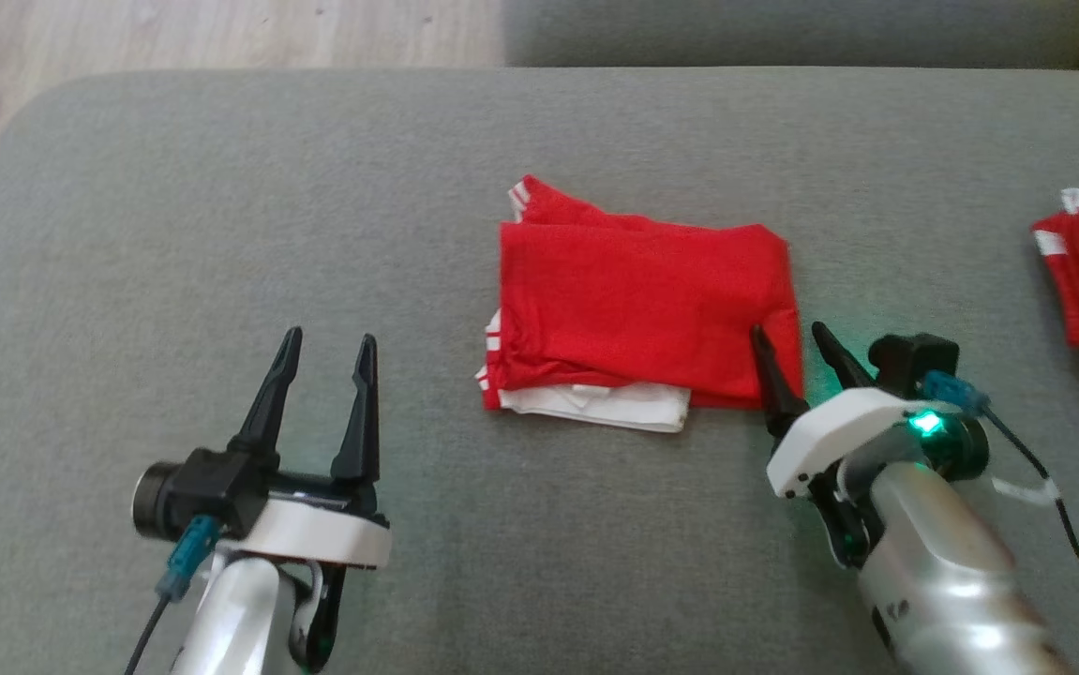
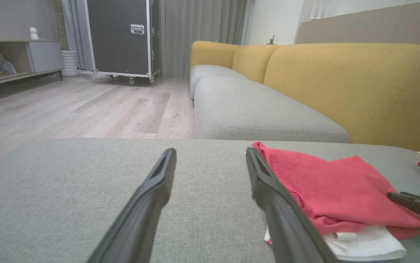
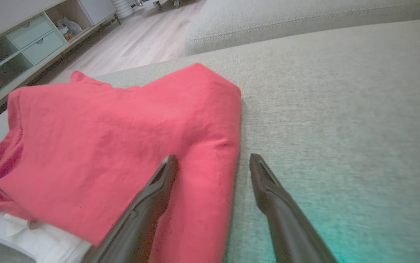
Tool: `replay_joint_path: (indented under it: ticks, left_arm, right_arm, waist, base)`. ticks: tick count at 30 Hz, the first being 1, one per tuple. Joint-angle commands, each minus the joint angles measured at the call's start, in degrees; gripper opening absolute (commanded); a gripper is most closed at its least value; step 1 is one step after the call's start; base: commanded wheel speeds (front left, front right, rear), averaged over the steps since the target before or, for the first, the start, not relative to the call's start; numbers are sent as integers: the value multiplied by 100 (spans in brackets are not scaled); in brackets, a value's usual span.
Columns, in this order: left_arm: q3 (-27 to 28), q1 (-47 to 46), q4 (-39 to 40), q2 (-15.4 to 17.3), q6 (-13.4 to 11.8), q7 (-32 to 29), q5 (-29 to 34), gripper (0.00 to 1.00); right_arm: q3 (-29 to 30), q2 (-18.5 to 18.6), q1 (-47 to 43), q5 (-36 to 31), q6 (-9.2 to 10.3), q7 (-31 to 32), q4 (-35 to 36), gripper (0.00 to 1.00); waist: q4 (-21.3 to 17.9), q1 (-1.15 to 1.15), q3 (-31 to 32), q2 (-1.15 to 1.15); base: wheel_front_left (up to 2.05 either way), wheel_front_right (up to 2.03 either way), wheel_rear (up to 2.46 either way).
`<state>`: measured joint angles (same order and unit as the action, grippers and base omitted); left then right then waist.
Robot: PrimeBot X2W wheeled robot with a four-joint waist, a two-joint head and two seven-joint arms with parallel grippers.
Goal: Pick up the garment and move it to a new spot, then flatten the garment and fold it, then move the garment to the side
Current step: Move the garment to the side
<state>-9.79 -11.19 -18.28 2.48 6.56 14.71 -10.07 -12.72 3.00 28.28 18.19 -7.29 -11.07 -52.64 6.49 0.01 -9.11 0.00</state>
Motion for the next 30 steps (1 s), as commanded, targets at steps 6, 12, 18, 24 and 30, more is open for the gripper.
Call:
replay_joint_path:
  ticks: [6, 12, 18, 24, 30]
  left_arm:
    - [72, -339, 178, 40, 4, 29, -36, 100]
    - [56, -328, 170, 40, -33, 29, -57, 100]
    - [124, -260, 180, 40, -45, 29, -24, 100]
    - [200, -195, 297, 40, -62, 29, -35, 100]
    - [138, -146, 347, 40, -108, 29, -94, 100]
  right_arm:
    - [-587, -13, 677, 434, -20, 120, -871, 100]
    - [-1071, -13, 940, 470, -20, -62, -1255, 0]
    - [-1094, -13, 1211, -163, -20, -355, -1390, 0]
    - [-472, 127, 1361, -1579, -20, -390, -818, 0]
    - [-139, 691, 1181, -2634, -20, -392, -191, 0]
  waist:
    - [262, -1, -134, 0]
    - [277, -1, -123, 0]
    - [56, -1, 6, 0]
    - [-352, -1, 158, 0]
    - [-622, -1, 312, 0]
  base:
    - [0, 0, 0]
    - [0, 0, 0]
    - [0, 0, 0]
    - [0, 0, 0]
    - [0, 0, 0]
